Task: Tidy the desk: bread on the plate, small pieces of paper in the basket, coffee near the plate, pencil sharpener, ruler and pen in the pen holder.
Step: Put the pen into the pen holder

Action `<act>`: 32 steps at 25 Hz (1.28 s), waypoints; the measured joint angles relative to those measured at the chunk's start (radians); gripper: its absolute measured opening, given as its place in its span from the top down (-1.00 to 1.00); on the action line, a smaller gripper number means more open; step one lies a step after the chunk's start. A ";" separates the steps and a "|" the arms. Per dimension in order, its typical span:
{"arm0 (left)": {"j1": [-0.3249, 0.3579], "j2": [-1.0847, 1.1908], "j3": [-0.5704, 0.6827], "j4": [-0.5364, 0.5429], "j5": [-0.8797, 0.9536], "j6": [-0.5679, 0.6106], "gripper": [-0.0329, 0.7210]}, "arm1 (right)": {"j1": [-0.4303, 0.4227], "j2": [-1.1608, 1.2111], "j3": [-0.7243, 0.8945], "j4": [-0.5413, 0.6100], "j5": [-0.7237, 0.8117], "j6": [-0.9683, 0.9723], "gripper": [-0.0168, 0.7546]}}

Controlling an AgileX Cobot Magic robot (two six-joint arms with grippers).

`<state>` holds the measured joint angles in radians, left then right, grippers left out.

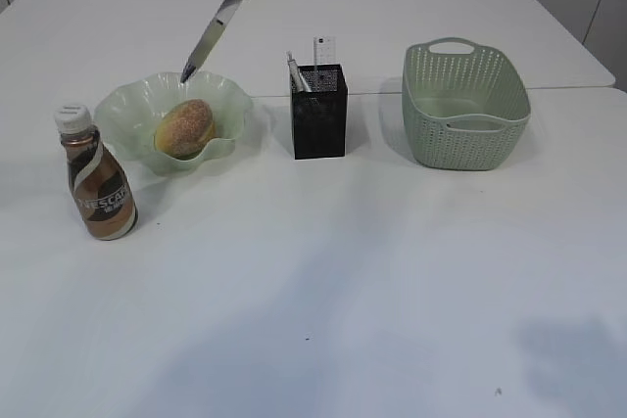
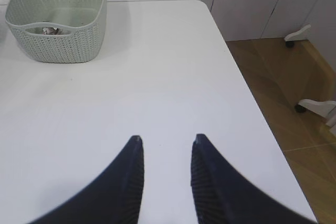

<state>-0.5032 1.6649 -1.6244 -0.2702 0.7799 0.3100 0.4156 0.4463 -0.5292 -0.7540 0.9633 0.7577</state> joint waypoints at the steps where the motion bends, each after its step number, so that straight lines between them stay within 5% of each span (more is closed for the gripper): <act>1: 0.000 -0.016 0.036 -0.007 -0.059 0.000 0.76 | 0.000 0.000 0.000 0.001 0.000 0.000 0.28; 11: 0.000 -0.038 0.316 -0.141 -0.590 0.000 0.76 | 0.000 0.000 0.000 0.006 0.000 0.000 0.28; 32: -0.080 0.174 0.324 -0.193 -1.134 0.000 0.76 | 0.000 0.000 0.000 0.008 0.000 0.002 0.28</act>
<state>-0.5828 1.8394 -1.3005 -0.4636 -0.3539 0.3100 0.4156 0.4463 -0.5292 -0.7459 0.9633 0.7594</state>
